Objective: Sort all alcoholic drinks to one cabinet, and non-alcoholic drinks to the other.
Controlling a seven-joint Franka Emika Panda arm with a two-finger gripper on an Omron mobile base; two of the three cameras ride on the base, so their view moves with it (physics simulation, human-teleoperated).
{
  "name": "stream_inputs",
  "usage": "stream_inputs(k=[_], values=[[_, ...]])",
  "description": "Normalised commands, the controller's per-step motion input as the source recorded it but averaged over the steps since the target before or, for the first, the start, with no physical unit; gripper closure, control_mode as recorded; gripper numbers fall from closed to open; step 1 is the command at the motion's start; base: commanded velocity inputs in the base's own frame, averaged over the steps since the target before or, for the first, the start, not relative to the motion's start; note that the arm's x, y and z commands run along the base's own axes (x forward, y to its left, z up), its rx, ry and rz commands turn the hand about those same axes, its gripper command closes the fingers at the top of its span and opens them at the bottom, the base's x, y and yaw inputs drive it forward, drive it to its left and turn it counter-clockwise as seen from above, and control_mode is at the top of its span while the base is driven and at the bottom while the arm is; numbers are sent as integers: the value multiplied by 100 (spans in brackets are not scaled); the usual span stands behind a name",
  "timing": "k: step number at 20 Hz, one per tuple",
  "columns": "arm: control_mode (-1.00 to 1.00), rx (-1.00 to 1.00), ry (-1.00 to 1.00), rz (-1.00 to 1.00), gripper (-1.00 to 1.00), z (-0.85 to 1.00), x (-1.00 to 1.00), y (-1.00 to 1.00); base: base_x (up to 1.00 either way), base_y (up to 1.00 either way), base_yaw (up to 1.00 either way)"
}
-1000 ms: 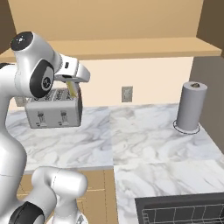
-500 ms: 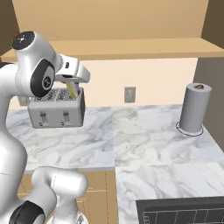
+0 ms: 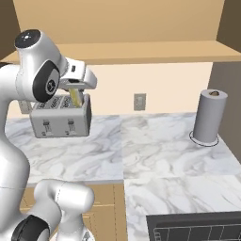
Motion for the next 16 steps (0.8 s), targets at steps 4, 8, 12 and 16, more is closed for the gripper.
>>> stream_inputs(k=[4,8,12,16], values=[[-100,0,0,7,100,5,-13,0,0,0,0],[-100,0,-4,7,100,9,-15,0,0,0,0],[-100,0,-3,6,100,16,-11,-6,0,0,0],[-100,0,-3,5,100,18,-7,-6,0,0,0]])
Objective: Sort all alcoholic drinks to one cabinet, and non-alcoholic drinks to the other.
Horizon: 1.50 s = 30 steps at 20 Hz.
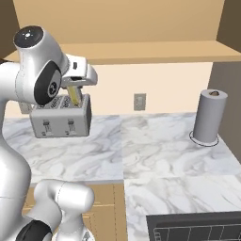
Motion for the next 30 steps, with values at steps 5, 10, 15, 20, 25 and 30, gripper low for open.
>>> stream_inputs(k=[5,10,15,20,25,30], values=[[-100,0,-4,4,100,15,-7,-2,0,0,0],[-100,0,-6,3,100,14,-1,-5,0,0,0],[-100,0,-5,2,100,24,-1,-7,0,0,0],[-100,0,-5,2,100,32,0,-1,0,0,0],[-100,0,-5,4,100,22,0,0,0,0,0],[-100,1,-6,5,100,15,0,3,0,0,0]])
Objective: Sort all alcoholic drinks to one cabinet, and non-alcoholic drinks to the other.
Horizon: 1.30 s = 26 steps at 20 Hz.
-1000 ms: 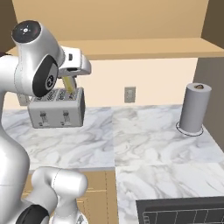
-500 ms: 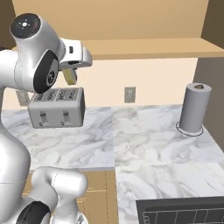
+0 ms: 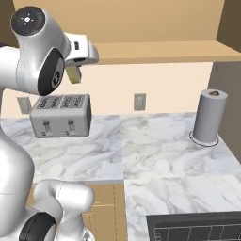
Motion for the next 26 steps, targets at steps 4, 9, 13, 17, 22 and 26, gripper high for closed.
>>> stream_inputs(k=[4,9,13,17,22,26], values=[[-100,0,-6,4,100,10,0,5,0,0,0],[-100,0,-7,2,100,10,5,3,0,0,0],[-100,0,-4,0,100,11,14,1,0,0,0],[-100,0,0,0,100,8,30,0,0,0,0],[-100,0,0,0,100,9,33,0,0,0,0],[-100,0,0,0,100,8,38,0,0,0,0]])
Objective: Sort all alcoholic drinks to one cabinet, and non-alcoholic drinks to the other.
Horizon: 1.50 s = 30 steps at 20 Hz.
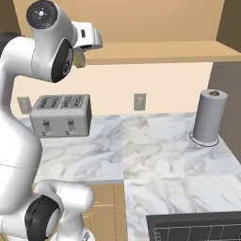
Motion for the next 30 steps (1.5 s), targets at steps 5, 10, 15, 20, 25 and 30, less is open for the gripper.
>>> stream_inputs(k=[5,10,15,20,25,30], values=[[-100,0,0,0,100,1,37,0,0,0,0],[-100,0,0,0,100,0,34,0,0,0,0],[-100,0,0,0,100,0,33,0,0,0,0],[-100,0,0,0,100,0,29,-3,0,0,0],[-100,0,1,0,100,0,32,-4,0,0,0],[-100,0,2,0,100,0,30,-5,0,0,0]])
